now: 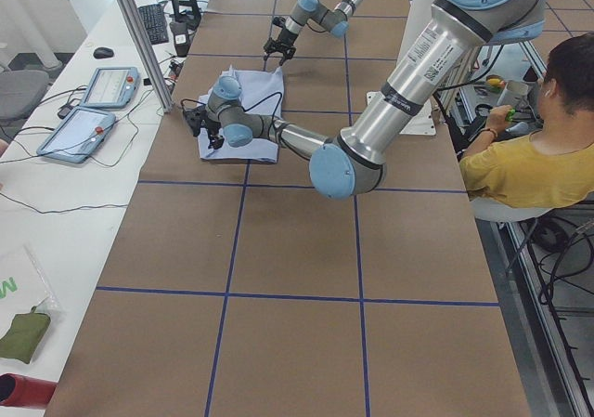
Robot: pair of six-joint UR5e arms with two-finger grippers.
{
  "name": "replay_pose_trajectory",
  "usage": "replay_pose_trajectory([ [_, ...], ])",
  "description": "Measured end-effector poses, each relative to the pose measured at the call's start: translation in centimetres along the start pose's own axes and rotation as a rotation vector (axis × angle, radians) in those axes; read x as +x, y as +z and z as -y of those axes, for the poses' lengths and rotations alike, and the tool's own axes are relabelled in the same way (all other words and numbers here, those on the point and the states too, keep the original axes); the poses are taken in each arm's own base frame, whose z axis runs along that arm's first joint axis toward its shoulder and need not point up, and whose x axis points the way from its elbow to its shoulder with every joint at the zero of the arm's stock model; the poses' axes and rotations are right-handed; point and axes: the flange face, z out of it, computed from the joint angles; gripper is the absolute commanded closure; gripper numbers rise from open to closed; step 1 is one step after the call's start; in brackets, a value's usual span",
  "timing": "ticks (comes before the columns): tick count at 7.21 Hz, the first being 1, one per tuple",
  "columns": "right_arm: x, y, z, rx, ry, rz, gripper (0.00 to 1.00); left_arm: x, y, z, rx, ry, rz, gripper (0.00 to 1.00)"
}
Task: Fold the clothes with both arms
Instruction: 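Move the right gripper to the folded edge nearest it and grasp it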
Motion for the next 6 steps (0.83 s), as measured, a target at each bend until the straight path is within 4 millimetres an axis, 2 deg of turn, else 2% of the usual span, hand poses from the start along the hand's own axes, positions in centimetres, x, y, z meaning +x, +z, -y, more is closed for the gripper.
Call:
replay_pose_trajectory([
  [1, 0.8, 0.2, -0.5, -0.001, -0.003, -0.008, 0.01, 0.1, -0.2, -0.1, 0.0, 0.001, -0.003, 0.0],
  [2, 1.2, 0.4, -1.0, -0.004, -0.007, -0.013, 0.12, 0.2, -0.2, -0.1, 0.001, 0.001, -0.005, 0.0],
  [3, 1.3, 0.6, -1.5, -0.008, -0.009, -0.016, 0.3, 0.1, -0.2, -0.1, 0.001, 0.002, -0.005, 0.0],
  [4, 1.5, 0.8, -1.9, -0.01, -0.007, -0.019, 0.75, 0.1, -0.2, -0.1, 0.001, 0.002, -0.006, 0.0],
  [5, 1.5, 0.9, -2.1, -0.013, 0.009, -0.021, 1.0, 0.2, -0.2, -0.1, 0.0, 0.001, -0.006, 0.0],
  [6, 1.5, 0.9, -2.4, -0.016, 0.036, -0.022, 1.0, 0.2, -0.2, -0.1, 0.0, 0.001, -0.006, 0.0],
])
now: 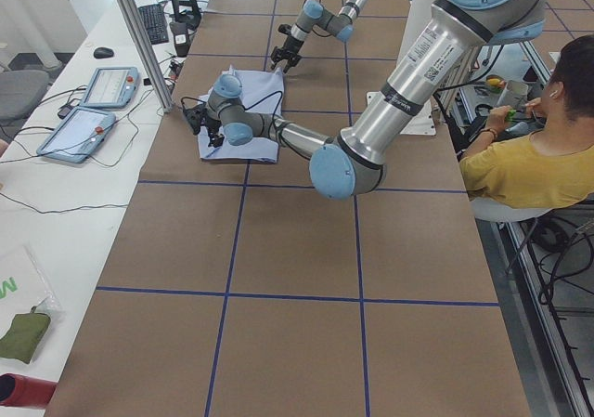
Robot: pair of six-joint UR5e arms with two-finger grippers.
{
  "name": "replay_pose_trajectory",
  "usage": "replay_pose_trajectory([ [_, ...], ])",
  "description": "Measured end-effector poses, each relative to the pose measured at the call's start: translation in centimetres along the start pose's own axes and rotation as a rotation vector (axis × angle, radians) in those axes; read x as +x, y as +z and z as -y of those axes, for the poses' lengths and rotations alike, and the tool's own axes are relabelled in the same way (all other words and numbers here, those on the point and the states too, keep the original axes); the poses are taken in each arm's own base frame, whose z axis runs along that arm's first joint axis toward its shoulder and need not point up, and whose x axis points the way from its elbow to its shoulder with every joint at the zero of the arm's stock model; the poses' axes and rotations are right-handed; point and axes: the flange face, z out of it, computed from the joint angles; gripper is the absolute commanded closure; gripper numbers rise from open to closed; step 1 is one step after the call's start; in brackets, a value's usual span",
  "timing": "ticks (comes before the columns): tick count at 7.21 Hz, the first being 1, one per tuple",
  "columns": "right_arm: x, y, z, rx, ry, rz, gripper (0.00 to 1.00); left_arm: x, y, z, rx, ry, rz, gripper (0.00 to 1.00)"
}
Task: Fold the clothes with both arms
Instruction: 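Move the right gripper to the folded edge nearest it and grasp it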
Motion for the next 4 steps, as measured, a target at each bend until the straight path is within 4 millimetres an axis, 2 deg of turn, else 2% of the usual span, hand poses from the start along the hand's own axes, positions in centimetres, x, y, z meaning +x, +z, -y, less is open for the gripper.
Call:
replay_pose_trajectory([
  [4, -0.66, -0.91, -0.79, -0.021, 0.028, 0.016, 1.0, 0.16, -0.04, -0.14, -0.002, -0.002, 0.0, 0.0],
])
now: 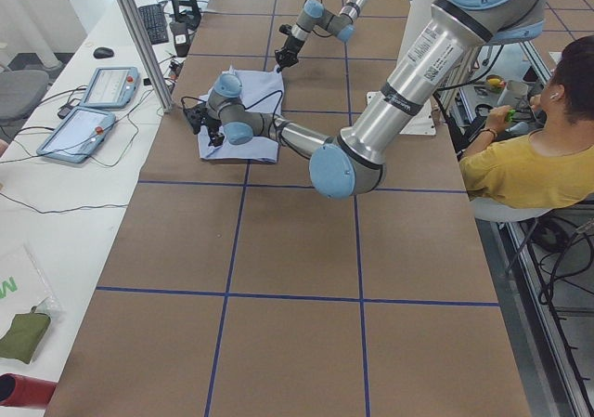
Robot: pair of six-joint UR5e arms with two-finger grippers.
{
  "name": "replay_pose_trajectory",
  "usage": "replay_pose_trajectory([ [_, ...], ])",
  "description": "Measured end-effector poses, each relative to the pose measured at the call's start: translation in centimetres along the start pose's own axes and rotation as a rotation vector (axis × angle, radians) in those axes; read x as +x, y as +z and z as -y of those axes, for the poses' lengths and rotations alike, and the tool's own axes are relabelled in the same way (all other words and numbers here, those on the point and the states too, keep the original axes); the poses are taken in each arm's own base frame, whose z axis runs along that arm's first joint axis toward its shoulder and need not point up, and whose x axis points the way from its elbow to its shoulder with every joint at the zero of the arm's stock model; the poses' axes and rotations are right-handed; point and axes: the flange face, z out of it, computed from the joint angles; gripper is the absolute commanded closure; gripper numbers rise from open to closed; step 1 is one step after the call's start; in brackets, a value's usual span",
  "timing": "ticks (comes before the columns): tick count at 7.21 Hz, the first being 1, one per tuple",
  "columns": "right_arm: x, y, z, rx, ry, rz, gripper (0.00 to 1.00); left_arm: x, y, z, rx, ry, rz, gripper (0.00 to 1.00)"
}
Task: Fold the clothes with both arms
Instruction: 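Move the right gripper to the folded edge nearest it and grasp it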
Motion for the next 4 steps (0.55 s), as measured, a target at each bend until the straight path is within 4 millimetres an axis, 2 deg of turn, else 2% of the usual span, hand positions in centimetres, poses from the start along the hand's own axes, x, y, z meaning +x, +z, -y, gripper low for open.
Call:
replay_pose_trajectory([
  [1, -0.3, -1.1, 0.0, -0.009, 0.003, 0.01, 1.0, 0.1, -0.1, -0.1, 0.0, -0.002, -0.002, 0.0],
  [2, 0.3, -3.0, 0.0, -0.026, 0.008, 0.014, 1.0, 0.3, -0.3, -0.1, -0.001, -0.003, -0.007, 0.0],
  [3, 2.2, -5.6, -0.3, -0.057, 0.007, 0.002, 1.0, 0.6, -0.7, -0.3, -0.004, 0.0, -0.015, 0.0],
  [4, 5.0, -8.4, -1.6, -0.108, -0.012, -0.028, 1.0, 0.9, -1.2, -0.6, -0.009, 0.005, -0.026, 0.0],
])
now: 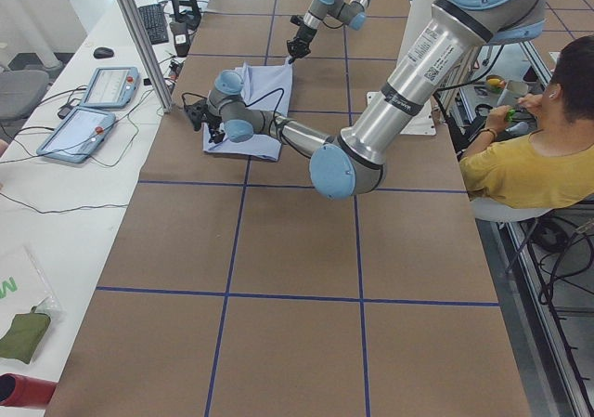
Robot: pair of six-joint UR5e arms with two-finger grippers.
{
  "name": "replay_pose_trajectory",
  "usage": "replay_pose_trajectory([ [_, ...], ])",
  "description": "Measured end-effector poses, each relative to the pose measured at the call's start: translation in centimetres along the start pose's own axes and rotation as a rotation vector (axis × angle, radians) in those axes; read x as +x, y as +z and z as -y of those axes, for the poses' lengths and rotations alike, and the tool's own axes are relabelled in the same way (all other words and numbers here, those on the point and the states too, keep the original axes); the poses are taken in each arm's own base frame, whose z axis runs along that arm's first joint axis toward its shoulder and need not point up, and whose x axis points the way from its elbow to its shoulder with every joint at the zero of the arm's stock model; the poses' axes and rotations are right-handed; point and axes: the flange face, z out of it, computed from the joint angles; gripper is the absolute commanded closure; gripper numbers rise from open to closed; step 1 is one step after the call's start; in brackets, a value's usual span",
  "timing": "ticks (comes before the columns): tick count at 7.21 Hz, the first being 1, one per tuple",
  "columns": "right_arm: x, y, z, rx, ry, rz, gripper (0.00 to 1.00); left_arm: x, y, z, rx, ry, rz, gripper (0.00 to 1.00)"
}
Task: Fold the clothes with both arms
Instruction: 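Move the right gripper to the folded edge nearest it and grasp it, then drag the folded shirt toward the robot with the right gripper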
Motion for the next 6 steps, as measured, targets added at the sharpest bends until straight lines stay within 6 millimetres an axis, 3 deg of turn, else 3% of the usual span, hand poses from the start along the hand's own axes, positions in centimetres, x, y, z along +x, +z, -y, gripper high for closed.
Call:
replay_pose_trajectory([
  [2, 7.0, -5.3, -4.1, -0.136, -0.069, -0.121, 0.96, 0.6, -0.7, -0.5, -0.011, 0.007, -0.017, 0.0],
  [3, 10.0, -8.0, -6.1, -0.227, -0.104, -0.208, 0.01, 0.9, -1.9, -1.3, -0.037, 0.015, -0.036, 0.0],
  [4, 11.8, -9.9, -7.4, -0.316, -0.127, -0.293, 0.0, 0.6, -3.7, -2.4, -0.082, 0.025, -0.058, 0.0],
  [6, 13.4, -11.5, -7.9, -0.407, -0.179, -0.388, 0.0, -0.5, -6.0, -4.9, -0.168, 0.04, -0.078, 0.0],
])
